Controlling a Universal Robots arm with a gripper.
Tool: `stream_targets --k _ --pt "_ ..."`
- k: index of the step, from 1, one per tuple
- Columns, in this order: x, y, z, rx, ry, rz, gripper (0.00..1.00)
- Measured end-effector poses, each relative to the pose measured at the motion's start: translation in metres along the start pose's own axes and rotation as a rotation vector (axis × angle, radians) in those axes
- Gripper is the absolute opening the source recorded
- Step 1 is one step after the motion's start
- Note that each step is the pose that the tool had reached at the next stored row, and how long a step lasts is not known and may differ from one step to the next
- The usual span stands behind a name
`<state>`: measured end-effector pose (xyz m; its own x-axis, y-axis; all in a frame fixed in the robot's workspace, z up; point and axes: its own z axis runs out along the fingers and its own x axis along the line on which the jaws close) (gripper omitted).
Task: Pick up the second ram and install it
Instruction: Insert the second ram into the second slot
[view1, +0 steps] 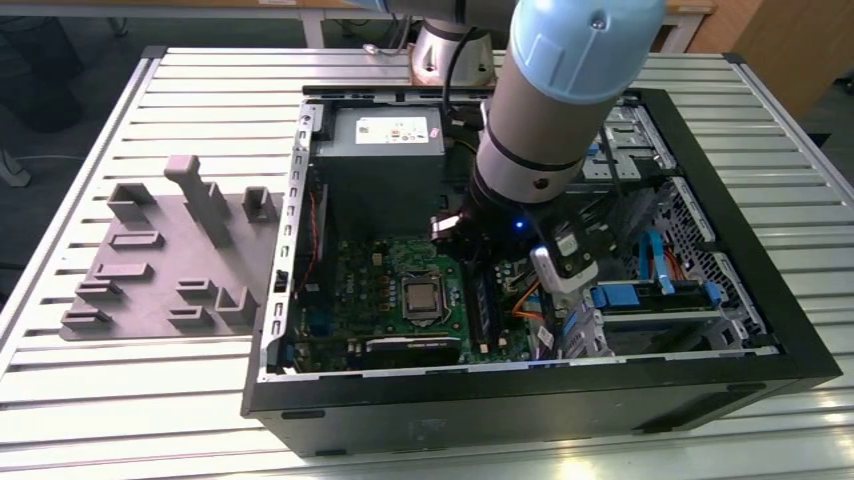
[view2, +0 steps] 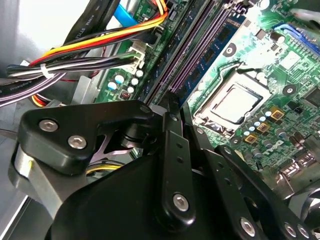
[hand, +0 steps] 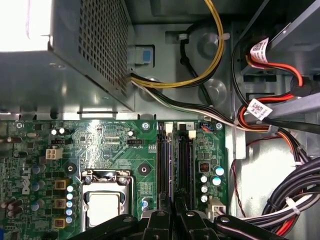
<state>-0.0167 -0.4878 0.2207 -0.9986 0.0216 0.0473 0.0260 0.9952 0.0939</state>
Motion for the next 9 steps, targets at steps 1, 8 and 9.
stream_targets --k 1,8,9 --pt "0.0000 -0.0003 0.0004 0.0000 0.0000 0.000 0.14" --pt "0.0001 -0.0025 0.0033 0.0000 0.0000 0.000 0.14" --pt "0.0001 -0.0027 0.0039 0.0000 0.0000 0.000 0.14"
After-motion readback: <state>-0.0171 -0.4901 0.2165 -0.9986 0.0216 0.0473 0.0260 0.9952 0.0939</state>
